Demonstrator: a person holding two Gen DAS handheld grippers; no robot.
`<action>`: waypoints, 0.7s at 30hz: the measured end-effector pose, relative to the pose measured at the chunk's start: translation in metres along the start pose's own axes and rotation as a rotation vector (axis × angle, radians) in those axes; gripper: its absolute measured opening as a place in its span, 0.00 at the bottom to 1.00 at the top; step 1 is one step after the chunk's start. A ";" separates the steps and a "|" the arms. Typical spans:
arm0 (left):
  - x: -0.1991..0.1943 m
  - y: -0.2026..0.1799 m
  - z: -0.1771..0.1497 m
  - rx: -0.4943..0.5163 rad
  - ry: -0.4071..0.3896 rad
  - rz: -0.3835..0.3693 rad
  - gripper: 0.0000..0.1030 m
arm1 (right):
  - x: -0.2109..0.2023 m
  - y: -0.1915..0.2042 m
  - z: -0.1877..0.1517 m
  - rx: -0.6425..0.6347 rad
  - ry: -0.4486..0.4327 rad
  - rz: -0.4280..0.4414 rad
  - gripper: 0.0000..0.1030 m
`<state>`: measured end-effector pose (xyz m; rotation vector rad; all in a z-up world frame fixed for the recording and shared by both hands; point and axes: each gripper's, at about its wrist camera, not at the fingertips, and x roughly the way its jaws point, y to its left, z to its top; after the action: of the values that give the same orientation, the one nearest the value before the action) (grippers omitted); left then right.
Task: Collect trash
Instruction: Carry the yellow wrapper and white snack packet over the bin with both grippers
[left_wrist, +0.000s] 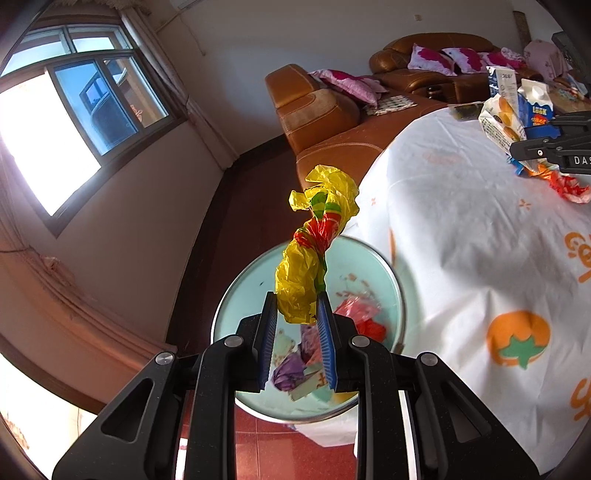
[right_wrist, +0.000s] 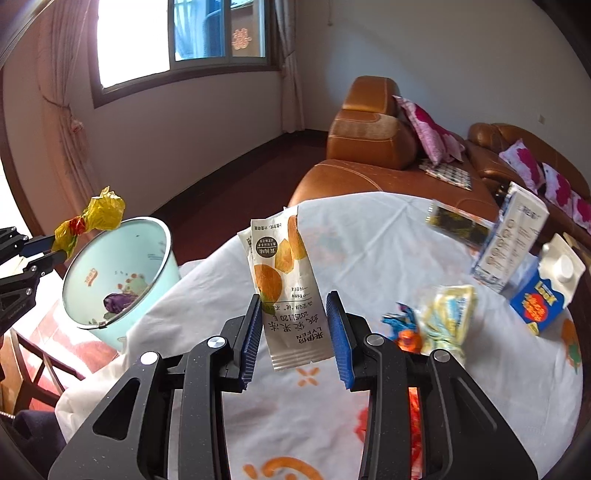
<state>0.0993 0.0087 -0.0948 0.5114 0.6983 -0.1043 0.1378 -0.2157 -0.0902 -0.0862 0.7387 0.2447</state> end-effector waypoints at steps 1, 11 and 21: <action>0.001 0.004 -0.004 -0.004 0.007 0.006 0.21 | 0.002 0.005 0.001 -0.008 0.001 0.007 0.34; 0.005 0.037 -0.032 -0.036 0.047 0.051 0.21 | 0.026 0.049 0.014 -0.089 0.018 0.055 0.34; 0.012 0.057 -0.047 -0.061 0.081 0.087 0.21 | 0.042 0.089 0.024 -0.170 0.027 0.093 0.34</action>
<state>0.0957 0.0825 -0.1096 0.4885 0.7552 0.0192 0.1611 -0.1177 -0.1001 -0.2169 0.7483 0.3951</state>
